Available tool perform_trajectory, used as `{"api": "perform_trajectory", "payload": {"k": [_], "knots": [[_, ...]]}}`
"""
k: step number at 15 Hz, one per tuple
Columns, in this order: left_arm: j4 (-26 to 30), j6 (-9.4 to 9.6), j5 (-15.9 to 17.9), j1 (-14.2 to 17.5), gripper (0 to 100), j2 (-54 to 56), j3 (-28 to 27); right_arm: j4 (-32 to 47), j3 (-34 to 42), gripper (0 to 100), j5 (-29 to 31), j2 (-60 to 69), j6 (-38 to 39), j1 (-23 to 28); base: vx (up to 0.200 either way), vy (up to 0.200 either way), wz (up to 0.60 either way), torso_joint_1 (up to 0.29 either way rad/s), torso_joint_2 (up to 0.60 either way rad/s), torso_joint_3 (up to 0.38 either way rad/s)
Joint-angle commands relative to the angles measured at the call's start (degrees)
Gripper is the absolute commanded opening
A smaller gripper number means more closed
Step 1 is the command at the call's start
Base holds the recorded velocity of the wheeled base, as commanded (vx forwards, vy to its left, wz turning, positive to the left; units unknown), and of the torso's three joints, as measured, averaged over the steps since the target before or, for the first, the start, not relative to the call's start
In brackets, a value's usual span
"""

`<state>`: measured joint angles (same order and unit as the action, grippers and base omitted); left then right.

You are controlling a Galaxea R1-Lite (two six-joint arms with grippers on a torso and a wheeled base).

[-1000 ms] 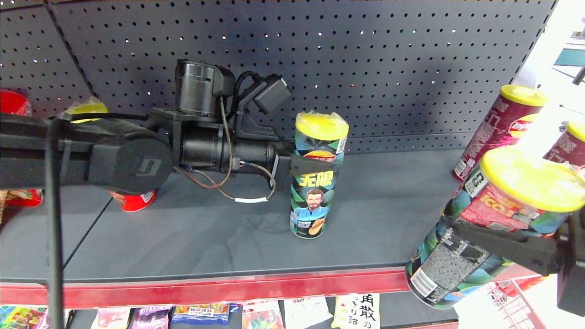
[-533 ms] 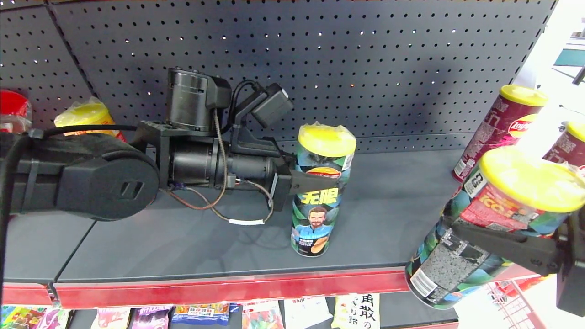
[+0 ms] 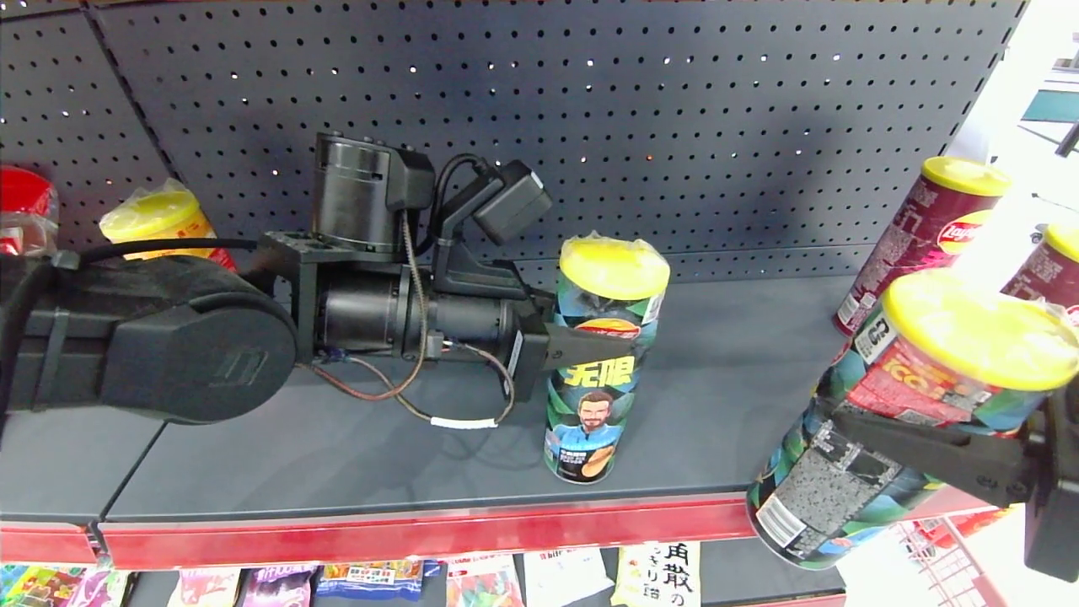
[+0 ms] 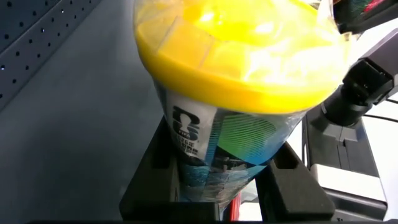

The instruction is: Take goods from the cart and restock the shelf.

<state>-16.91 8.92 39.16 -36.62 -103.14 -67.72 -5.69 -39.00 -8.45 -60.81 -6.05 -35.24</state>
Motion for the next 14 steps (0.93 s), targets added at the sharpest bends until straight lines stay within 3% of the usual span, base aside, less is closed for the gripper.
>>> {"api": "perform_trajectory", "payload": {"k": [1, 6, 7, 9, 14], "knots": [[0.0, -0.05, -0.7, 0.0, 0, 0.3, 0.7, 0.0, 0.0, 0, -0.1, -0.3, 0.0, 0.0, 0.000, 0.000, 0.00, 0.000, 0.00, 0.000], [0.0, -0.40, -1.4, 0.0, 0, 1.5, 2.5, 0.0, 0.0, 0, 0.0, -0.4, 0.0, 0.0, 0.000, 0.000, 0.00, 0.000, 0.00, 0.000], [0.0, -1.80, -2.0, -0.1, 0, 2.3, 2.5, 0.0, 0.0, 0, -0.1, -0.5, 0.0, 0.0, 0.000, 0.000, 0.00, 0.000, 0.00, 0.000], [0.0, -2.86, -2.9, -1.2, 0, 3.0, 3.0, 0.0, 0.0, 0, 0.0, -0.5, 0.0, 0.0, 0.000, 0.000, 0.00, 0.000, 0.00, 0.000], [0.0, -2.77, -3.1, -1.7, 0, 4.4, 4.9, 0.0, -0.2, 0, 0.0, -0.6, 0.0, 0.0, 0.000, 0.000, 0.00, 0.000, 0.00, 0.000]]}}
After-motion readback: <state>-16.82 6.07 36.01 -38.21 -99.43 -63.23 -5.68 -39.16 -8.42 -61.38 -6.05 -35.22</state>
